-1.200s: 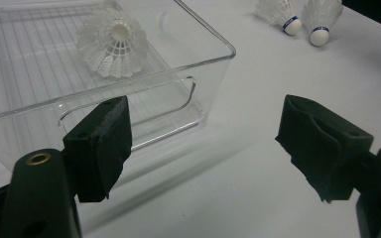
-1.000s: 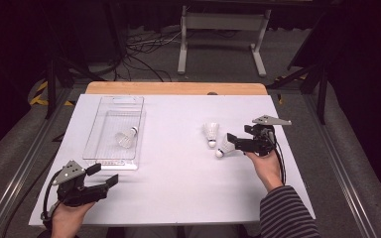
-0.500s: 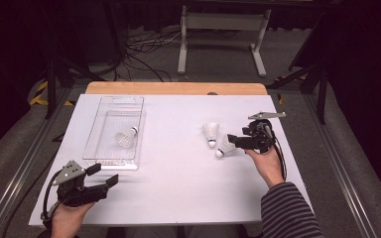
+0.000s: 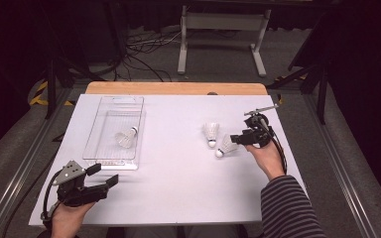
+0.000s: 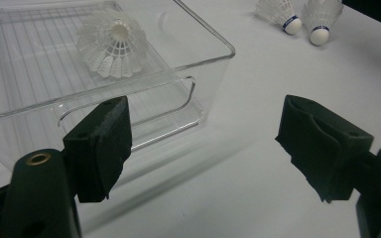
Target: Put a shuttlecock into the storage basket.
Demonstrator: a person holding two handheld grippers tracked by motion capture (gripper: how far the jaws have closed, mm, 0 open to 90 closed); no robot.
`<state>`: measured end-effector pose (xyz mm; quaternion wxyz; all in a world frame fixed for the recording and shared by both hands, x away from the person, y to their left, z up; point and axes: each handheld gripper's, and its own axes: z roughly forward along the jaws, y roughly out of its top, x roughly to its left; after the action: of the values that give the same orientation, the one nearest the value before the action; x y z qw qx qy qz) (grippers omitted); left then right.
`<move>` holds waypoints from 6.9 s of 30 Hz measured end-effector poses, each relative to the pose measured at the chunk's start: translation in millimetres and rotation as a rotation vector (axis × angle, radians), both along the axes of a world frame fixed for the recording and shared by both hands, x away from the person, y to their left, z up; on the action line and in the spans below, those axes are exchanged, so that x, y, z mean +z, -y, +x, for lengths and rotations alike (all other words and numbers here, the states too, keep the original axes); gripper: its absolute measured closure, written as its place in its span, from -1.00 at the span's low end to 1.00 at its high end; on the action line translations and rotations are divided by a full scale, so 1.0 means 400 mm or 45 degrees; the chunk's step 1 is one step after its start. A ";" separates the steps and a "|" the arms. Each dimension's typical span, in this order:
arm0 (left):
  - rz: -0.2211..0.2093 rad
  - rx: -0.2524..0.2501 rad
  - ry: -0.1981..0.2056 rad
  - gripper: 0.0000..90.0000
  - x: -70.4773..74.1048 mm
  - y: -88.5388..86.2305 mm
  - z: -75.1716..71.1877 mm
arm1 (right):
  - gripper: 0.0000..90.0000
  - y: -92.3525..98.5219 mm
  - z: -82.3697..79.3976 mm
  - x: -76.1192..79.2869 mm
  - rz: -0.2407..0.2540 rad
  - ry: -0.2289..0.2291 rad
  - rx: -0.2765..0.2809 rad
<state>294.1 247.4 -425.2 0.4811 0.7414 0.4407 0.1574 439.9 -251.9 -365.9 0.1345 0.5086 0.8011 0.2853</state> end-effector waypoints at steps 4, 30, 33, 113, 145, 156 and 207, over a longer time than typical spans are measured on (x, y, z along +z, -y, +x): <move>-0.002 0.004 -0.003 -0.51 -0.001 0.002 0.000 | 0.06 -0.008 0.011 -0.003 -0.013 -0.033 0.019; 0.011 -0.002 -0.003 -0.51 -0.002 0.004 0.000 | 0.48 -0.032 0.061 -0.044 -0.055 -0.182 0.021; 0.015 -0.005 -0.005 -0.51 -0.002 0.004 0.001 | 0.53 -0.031 0.062 -0.048 -0.050 -0.203 0.024; 0.037 -0.030 -0.014 -0.51 -0.002 0.011 0.001 | 1.00 -0.037 -0.019 0.020 0.074 -0.163 0.237; 0.032 -0.031 -0.012 -0.51 -0.002 0.012 0.001 | 1.00 -0.081 -0.056 0.038 0.122 -0.145 0.335; 0.035 -0.031 -0.013 -0.51 -0.003 0.014 0.001 | 1.00 -0.100 -0.066 0.036 0.131 -0.146 0.375; 0.027 -0.032 -0.010 -0.51 0.002 0.013 0.002 | 1.00 -0.220 -0.097 0.028 0.189 -0.157 0.542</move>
<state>294.7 242.1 -424.3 0.4734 0.7526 0.4314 0.1531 401.0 -163.9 -354.5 -0.0158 0.3532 0.8739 0.3336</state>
